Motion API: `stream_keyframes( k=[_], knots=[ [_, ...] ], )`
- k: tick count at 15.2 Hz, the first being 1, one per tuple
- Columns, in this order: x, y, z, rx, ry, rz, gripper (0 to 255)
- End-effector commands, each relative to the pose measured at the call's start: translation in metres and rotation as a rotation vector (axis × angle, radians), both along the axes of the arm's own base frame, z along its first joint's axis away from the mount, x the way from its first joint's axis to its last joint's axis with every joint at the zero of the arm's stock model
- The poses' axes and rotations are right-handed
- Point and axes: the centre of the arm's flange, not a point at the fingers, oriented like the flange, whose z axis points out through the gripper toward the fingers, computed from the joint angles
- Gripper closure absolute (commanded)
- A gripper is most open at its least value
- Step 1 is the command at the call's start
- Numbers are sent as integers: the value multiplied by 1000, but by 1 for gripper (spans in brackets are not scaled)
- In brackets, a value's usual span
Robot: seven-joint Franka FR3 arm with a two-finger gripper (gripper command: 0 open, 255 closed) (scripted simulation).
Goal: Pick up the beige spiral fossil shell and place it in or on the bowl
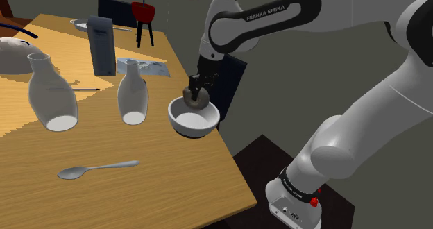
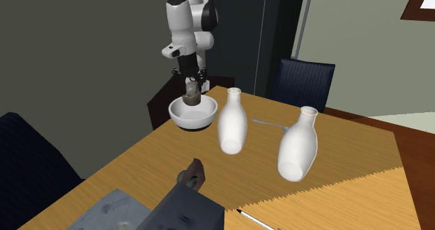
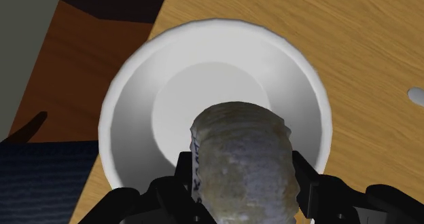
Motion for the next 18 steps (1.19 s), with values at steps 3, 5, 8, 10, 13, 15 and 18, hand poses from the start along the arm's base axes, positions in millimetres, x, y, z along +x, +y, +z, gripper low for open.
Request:
stream_keyframes(
  k=[3, 5, 8, 10, 13, 15, 18],
  knots=[
    [0, -1, -17, 0, -1, 0, 255],
    [1, -1, -17, 0, -1, 0, 255],
    [1, -1, -17, 0, -1, 0, 255],
    [1, -1, -17, 0, -1, 0, 255],
    [1, -1, -17, 0, -1, 0, 0],
    [0, -1, -17, 0, -1, 0, 0],
    [2, -3, 9, 0, -1, 0, 0]
  ],
)
